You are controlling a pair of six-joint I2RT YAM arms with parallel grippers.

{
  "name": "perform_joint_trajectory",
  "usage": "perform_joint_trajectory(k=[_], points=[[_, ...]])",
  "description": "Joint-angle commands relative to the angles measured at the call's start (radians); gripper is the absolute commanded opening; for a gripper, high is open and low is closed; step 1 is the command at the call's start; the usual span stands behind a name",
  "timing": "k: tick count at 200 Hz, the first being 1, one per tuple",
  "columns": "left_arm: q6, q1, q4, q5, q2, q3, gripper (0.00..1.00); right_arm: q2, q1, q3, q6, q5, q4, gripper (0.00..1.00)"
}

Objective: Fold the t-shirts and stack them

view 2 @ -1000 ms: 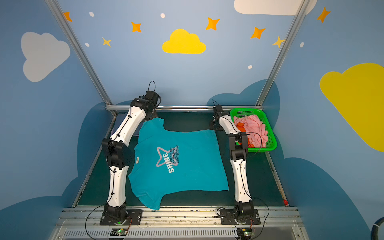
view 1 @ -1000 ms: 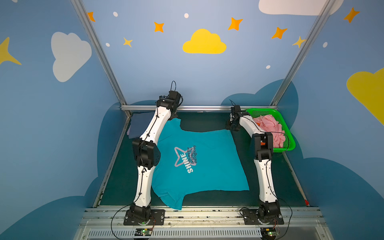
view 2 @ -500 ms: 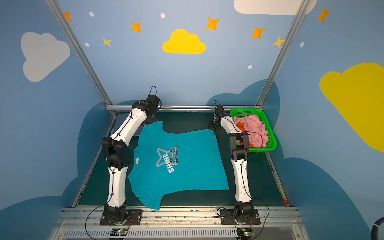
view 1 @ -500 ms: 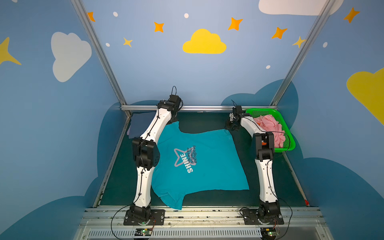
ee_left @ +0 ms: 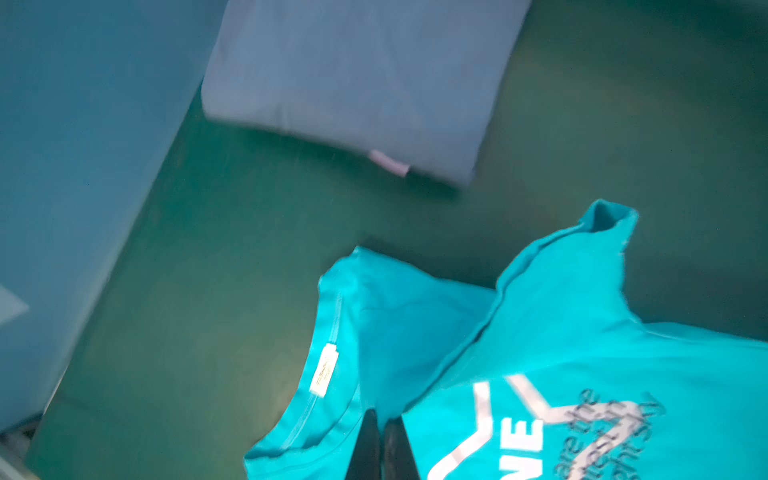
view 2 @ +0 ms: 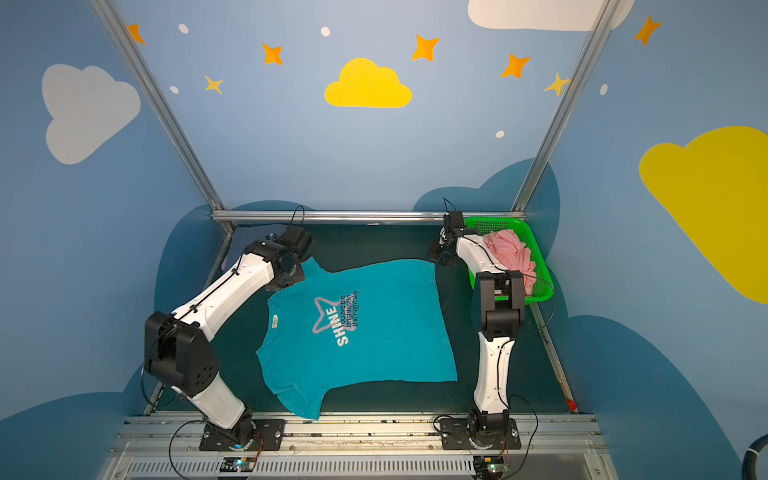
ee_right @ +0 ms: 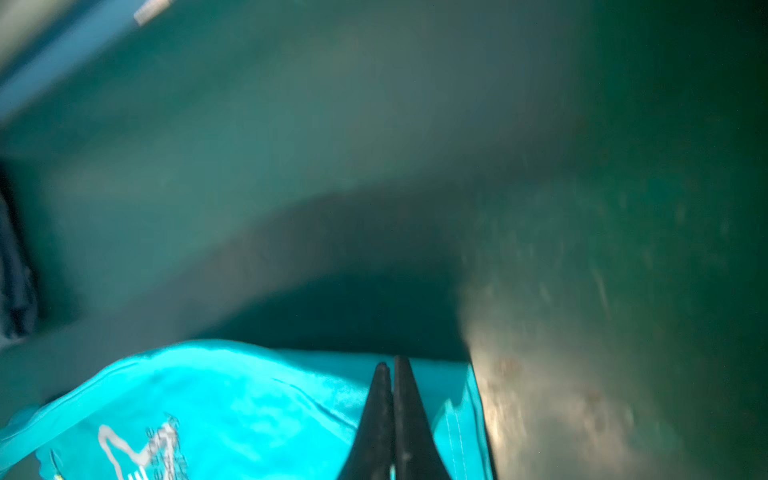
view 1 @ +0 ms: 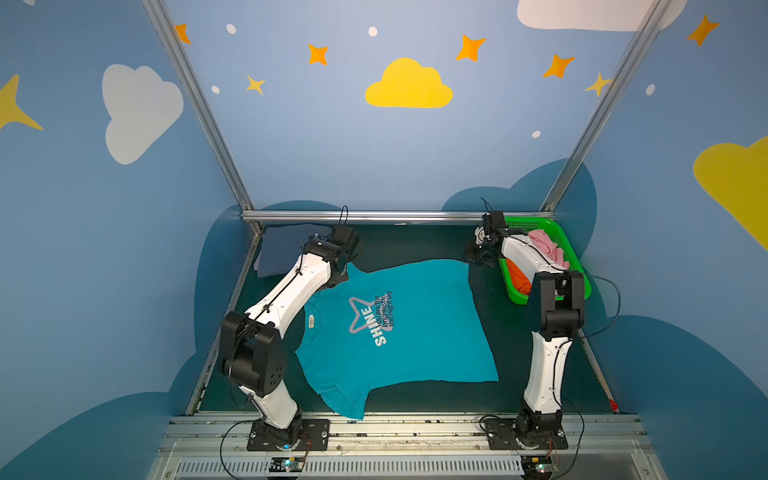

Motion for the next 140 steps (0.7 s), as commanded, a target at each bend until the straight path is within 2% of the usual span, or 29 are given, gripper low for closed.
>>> perform_joint_trajectory(k=[1, 54, 88, 140], points=[[-0.086, -0.013, 0.023, -0.002, -0.057, -0.127, 0.04, -0.059, 0.005, -0.093, -0.001, 0.004, 0.021, 0.00], [-0.171, -0.055, 0.046, 0.017, -0.153, -0.339, 0.04, -0.203, 0.014, -0.341, -0.011, 0.042, 0.076, 0.00], [-0.183, -0.079, 0.038, 0.003, -0.139, -0.369, 0.04, -0.235, 0.016, -0.401, 0.015, 0.120, 0.065, 0.00], [-0.186, -0.084, 0.020, -0.025, -0.111, -0.396, 0.04, -0.235, 0.029, -0.448, 0.031, 0.180, 0.049, 0.00]])
